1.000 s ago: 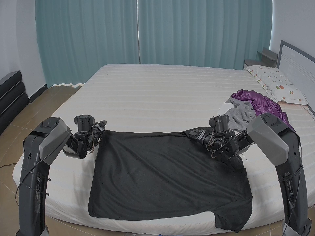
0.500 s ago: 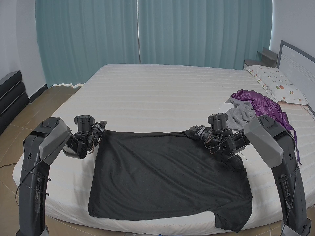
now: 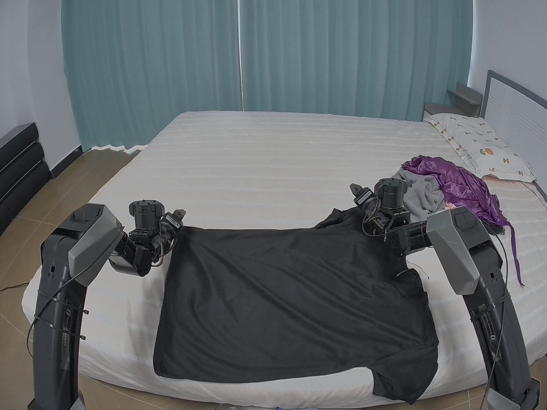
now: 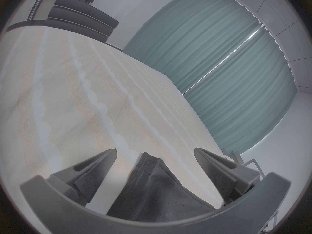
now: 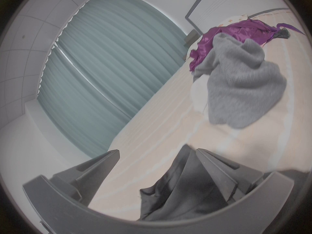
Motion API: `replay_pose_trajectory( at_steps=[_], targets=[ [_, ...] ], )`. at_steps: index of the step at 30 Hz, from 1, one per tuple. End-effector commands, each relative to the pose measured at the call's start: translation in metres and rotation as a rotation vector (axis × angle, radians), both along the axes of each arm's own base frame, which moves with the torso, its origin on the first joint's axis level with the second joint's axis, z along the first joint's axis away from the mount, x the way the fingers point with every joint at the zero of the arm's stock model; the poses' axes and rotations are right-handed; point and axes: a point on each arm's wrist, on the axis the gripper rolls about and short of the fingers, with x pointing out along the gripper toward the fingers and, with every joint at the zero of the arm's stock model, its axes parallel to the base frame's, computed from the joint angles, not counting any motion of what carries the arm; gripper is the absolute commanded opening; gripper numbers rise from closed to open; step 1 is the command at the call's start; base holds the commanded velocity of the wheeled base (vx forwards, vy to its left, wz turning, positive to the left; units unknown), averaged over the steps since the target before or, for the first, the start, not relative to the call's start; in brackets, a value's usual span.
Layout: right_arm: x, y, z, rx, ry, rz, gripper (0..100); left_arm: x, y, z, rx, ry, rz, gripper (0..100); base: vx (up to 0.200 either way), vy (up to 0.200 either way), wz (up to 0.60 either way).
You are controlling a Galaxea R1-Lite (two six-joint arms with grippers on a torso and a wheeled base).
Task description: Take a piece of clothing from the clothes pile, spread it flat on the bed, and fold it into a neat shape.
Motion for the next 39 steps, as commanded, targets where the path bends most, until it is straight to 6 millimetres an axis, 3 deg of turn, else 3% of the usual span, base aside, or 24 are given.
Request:
replay_pose_trajectory(
  at_steps=[1, 4, 10, 17, 27, 39],
  targets=[
    [0.004, -0.012, 0.001, 0.003, -0.023, -0.025, 100, 0.0, 0.0, 0.001, 0.0, -0.003, 0.0, 100, 0.0, 0.0, 0.0],
    [0.006, -0.017, 0.004, 0.004, -0.042, -0.037, 100, 0.0, 0.0, 0.001, 0.0, -0.003, 0.0, 100, 0.0, 0.0, 0.0],
    [0.006, -0.032, 0.029, 0.004, -0.077, -0.072, 100, 0.0, 0.0, 0.002, -0.001, -0.004, 0.0, 100, 0.0, 0.0, 0.0],
    [-0.019, -0.043, 0.019, -0.052, 0.051, -0.017, 100, 0.0, 0.0, 0.002, -0.001, -0.006, -0.001, 100, 0.0, 0.0, 0.0],
    [-0.045, -0.054, 0.027, -0.077, 0.112, 0.071, 100, 0.0, 0.0, 0.002, -0.001, -0.006, -0.001, 100, 0.0, 0.0, 0.0],
    [-0.052, -0.063, 0.015, -0.131, 0.129, 0.081, 100, 0.0, 0.0, 0.002, -0.001, -0.006, -0.001, 100, 0.0, 0.0, 0.0]
  ],
)
